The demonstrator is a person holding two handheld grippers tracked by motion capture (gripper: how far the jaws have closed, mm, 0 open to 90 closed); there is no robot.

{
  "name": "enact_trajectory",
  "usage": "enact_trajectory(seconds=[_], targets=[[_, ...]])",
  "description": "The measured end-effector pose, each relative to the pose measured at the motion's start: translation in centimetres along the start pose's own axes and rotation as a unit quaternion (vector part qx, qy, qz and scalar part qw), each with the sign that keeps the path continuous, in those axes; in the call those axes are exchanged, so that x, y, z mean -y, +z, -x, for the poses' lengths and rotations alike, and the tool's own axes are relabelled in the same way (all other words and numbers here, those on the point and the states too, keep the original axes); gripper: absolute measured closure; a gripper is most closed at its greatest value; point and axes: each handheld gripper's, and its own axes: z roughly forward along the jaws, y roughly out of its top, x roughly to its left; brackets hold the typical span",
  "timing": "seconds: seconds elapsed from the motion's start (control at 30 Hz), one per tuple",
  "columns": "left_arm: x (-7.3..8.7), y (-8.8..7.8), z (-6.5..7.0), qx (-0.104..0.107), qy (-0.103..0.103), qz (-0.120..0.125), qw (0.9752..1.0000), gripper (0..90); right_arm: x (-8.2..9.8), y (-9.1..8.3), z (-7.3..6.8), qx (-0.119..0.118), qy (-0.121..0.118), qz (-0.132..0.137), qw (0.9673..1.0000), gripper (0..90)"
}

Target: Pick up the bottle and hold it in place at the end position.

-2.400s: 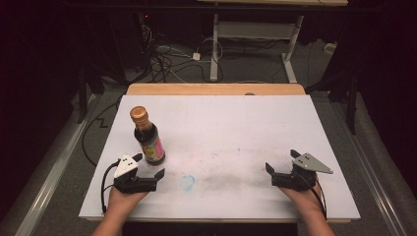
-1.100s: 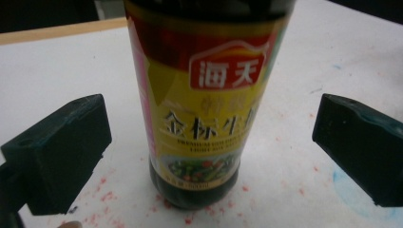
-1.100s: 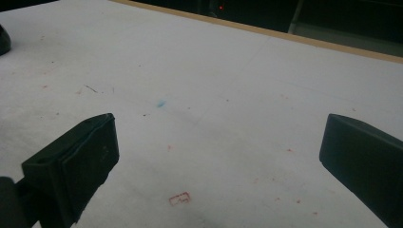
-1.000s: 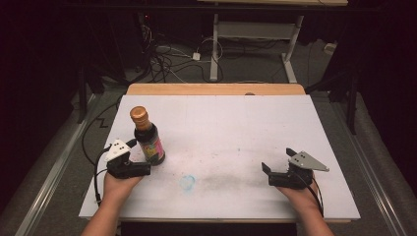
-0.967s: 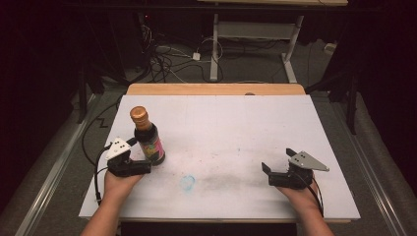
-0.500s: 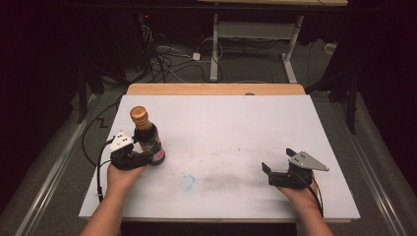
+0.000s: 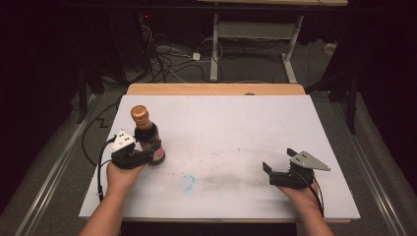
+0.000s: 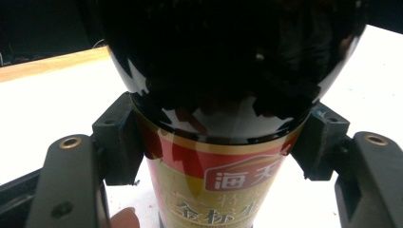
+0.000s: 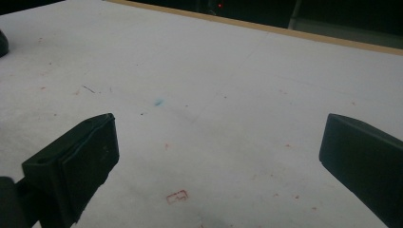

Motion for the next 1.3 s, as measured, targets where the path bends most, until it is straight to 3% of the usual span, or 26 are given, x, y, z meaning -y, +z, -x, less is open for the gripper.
enact_trajectory(seconds=[0.2, 0.67, 1.3], targets=[[-0.2, 0.0, -0.1, 0.008, -0.013, 0.006, 0.9999, 29.2, 0.1, -0.1, 0.2, 0.002, 0.004, -0.002, 1.0000, 0.3], [-1.7, 1.3, 1.1, 0.028, -0.005, 0.006, 0.9996, 29.1, 0.0, -0.2, 0.3, 0.002, 0.008, 0.003, 1.0000, 0.3], [-4.0, 4.8, 4.2, 0.065, 0.020, 0.007, 0.9977, 29.1, 0.0, -0.3, 0.3, 0.000, 0.007, 0.006, 1.0000, 0.3]])
